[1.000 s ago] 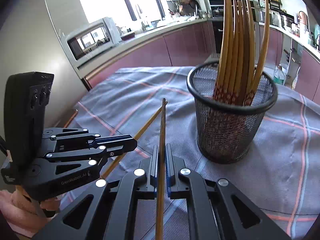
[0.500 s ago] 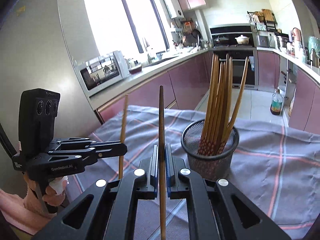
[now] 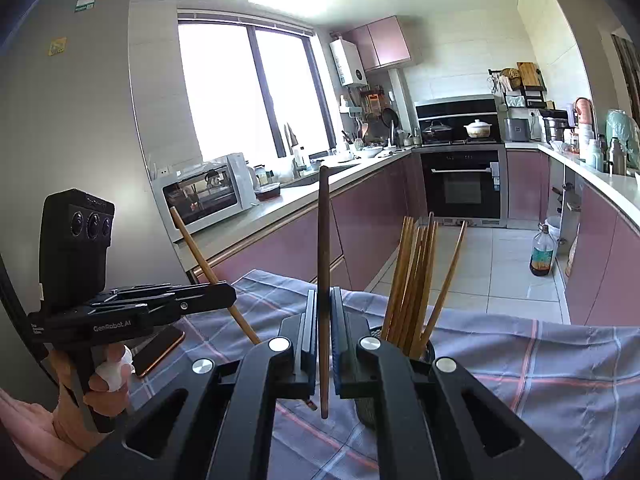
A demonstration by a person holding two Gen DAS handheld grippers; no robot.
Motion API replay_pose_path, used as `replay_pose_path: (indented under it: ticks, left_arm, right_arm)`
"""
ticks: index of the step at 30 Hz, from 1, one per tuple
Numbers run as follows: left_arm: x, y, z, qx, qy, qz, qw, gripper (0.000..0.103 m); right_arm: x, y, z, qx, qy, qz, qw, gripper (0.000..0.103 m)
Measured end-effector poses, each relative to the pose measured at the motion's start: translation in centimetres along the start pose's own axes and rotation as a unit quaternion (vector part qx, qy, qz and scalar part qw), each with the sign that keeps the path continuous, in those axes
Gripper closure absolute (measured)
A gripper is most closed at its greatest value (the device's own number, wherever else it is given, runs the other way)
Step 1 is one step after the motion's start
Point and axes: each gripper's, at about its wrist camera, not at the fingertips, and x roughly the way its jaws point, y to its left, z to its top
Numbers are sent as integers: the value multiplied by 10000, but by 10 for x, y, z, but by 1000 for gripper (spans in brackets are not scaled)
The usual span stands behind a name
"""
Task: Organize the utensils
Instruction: 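Lift both chopsticks upright and carry them over the mesh cup, then lower both chopsticks into the mesh cup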
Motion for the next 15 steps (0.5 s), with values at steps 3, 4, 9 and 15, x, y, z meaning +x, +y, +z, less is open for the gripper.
replay_pose_path:
  ticks: [3, 4, 9, 15]
  left_arm:
    - [-2, -6, 13, 64, -97, -29, 9999, 96]
    - [-3, -8, 17, 94, -131, -32, 9999, 96]
    - [-5, -16, 35, 153, -255, -100, 9995, 96]
    - [0, -29, 55, 243, -366, -146, 9989, 96]
  right_arm:
    - [-2, -3, 10, -64, -104, -37, 9999, 98]
    - [-2, -2, 13, -77, -131, -48, 9999, 98]
    - [-7, -8, 25, -100, -272, -127, 9995, 98]
    - [-14, -14, 35, -126, -425, -217, 9988, 98]
